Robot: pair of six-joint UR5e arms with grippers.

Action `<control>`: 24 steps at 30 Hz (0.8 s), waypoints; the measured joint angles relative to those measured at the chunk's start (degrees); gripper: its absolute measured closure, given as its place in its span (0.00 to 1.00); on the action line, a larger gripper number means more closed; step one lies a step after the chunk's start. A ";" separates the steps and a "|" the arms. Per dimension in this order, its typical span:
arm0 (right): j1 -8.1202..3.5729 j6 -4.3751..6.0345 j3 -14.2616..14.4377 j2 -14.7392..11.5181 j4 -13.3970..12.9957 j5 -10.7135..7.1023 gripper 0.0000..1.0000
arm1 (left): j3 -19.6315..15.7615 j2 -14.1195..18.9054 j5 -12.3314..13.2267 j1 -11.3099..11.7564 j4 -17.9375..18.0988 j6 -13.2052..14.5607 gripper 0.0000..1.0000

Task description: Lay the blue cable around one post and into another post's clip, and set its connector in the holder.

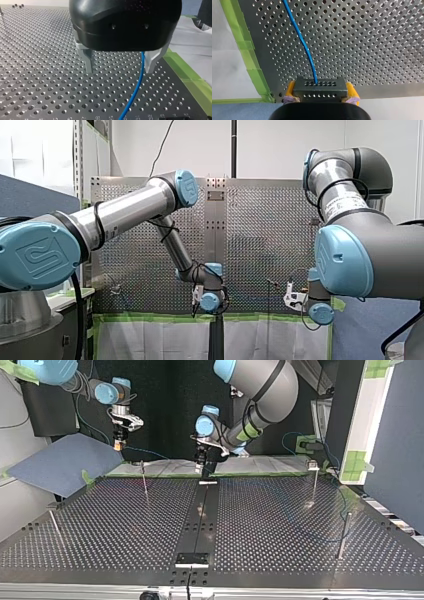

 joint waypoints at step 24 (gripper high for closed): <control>0.14 -0.27 0.00 0.00 0.35 0.17 1.00 | -0.14 0.00 1.54 0.84 -0.92 -0.31 0.00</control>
